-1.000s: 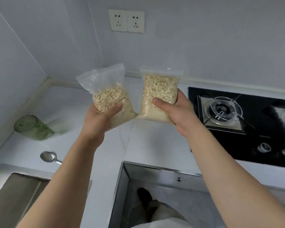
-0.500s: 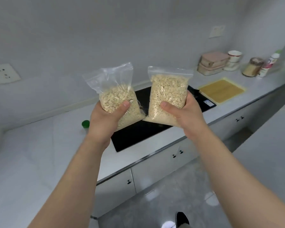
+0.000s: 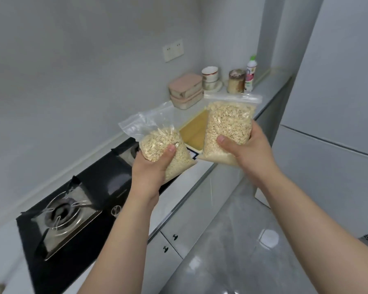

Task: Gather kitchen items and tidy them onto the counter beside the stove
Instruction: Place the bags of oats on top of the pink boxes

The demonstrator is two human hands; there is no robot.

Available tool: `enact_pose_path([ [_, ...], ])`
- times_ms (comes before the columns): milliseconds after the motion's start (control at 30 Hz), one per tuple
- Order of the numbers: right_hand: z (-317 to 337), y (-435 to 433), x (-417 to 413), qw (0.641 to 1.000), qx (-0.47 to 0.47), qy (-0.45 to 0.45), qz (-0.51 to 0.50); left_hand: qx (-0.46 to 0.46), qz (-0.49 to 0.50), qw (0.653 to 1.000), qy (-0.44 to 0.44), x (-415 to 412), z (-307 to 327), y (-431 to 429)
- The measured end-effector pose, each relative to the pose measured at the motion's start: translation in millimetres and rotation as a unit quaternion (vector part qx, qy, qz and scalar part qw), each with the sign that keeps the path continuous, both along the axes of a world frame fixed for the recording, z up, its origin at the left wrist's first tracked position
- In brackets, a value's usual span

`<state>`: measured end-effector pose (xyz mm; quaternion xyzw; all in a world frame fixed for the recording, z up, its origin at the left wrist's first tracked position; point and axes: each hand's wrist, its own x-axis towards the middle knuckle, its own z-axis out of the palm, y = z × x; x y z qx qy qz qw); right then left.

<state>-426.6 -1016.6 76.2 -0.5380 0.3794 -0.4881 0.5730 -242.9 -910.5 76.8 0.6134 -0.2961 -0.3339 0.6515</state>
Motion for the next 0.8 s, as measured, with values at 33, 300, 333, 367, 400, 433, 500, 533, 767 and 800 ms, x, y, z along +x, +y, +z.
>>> enact_pose_path([
  [33,-0.6,-25.5,-10.1,1.0,0.004,-0.001,-0.006,0.003,-0.004,1.0,-0.003,-8.0,-2.1,-27.1],
  [300,-18.3,-162.1,-25.2,0.999,0.033,0.002,-0.037,0.037,-0.015,0.999,-0.028,-20.9,-8.4,-165.6],
  [333,-21.1,-177.4,-20.9,0.999,0.034,0.005,-0.036,0.042,-0.016,0.999,-0.029,-17.4,-9.8,-180.7],
  [367,-24.0,-192.3,-16.4,0.999,0.036,0.01,-0.034,0.048,-0.02,0.998,-0.033,-12.2,-11.5,-194.8],
  [400,-26.8,-211.8,-9.3,0.999,0.035,0.014,-0.031,0.052,-0.021,0.998,-0.038,-5.2,-13.6,-213.9],
  [433,-28.3,-226.8,-3.0,0.999,0.035,0.022,-0.027,0.059,-0.019,0.997,-0.043,2.2,-16.2,-228.4],
  [500,-29.5,-264.3,15.3,0.999,0.027,0.036,-0.02,0.062,-0.003,0.997,-0.045,21.6,-21.5,-265.2],
  [533,-28.3,-280.2,23.6,0.999,0.023,0.045,-0.016,0.064,0.008,0.997,-0.041,30.2,-21.8,-280.3],
  [767,-29.9,-397.1,65.1,0.997,0.028,0.068,-0.018,0.092,0.04,0.994,-0.048,84.5,-17.7,-401.1],
  [800,-30.9,-414.7,70.9,0.997,0.034,0.071,-0.021,0.096,0.046,0.993,-0.046,90.5,-18.4,-419.7],
])
